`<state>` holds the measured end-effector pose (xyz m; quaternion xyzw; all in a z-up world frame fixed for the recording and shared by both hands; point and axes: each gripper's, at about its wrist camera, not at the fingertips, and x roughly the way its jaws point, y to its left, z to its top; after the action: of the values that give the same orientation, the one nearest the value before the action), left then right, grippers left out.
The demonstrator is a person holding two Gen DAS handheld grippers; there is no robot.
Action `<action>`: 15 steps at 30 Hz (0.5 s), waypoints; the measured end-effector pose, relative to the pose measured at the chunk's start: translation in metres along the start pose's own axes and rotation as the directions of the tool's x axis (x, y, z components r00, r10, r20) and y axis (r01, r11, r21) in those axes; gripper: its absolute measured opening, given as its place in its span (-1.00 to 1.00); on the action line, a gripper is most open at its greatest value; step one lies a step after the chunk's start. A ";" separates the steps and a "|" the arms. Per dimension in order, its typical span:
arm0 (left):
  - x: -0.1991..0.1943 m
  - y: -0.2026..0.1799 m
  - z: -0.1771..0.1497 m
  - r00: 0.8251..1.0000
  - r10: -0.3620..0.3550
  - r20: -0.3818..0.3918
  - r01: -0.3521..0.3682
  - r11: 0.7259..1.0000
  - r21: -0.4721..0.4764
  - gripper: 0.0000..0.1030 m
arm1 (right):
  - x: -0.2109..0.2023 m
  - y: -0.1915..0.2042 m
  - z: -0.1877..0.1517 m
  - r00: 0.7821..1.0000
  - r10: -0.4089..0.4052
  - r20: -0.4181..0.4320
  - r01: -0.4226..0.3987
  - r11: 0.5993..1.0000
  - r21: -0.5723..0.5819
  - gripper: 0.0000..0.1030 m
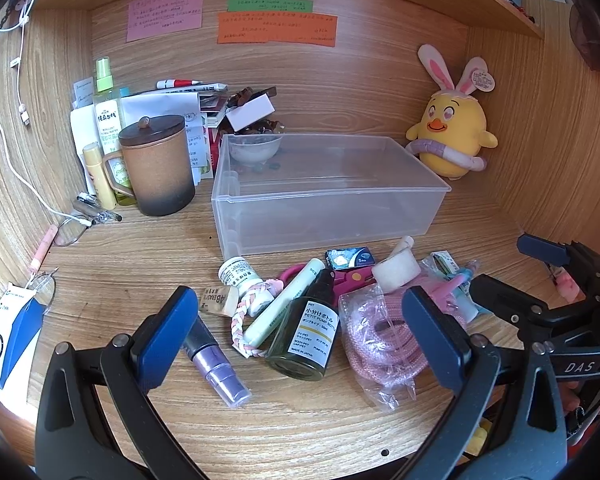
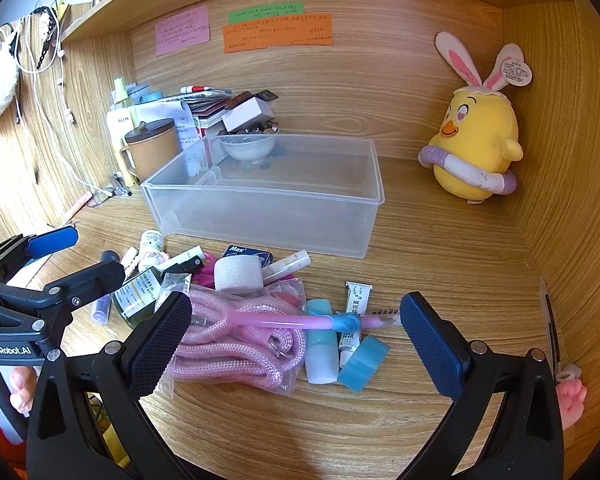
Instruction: Organize objects
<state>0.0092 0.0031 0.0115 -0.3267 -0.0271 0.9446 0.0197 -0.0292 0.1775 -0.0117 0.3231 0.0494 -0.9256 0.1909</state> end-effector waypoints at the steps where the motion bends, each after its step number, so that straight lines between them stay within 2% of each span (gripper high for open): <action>1: 0.000 0.001 0.000 1.000 -0.001 0.000 0.001 1.000 -0.002 1.00 | 0.000 0.000 0.000 1.000 0.000 0.000 0.000 1.000 0.000 1.00; 15: -0.001 0.006 -0.002 1.000 -0.002 -0.006 0.002 1.000 -0.013 1.00 | 0.000 0.001 0.000 1.000 0.000 -0.001 0.000 1.000 0.001 1.00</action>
<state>0.0108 -0.0026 0.0106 -0.3297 -0.0334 0.9433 0.0187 -0.0287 0.1770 -0.0119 0.3236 0.0492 -0.9254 0.1908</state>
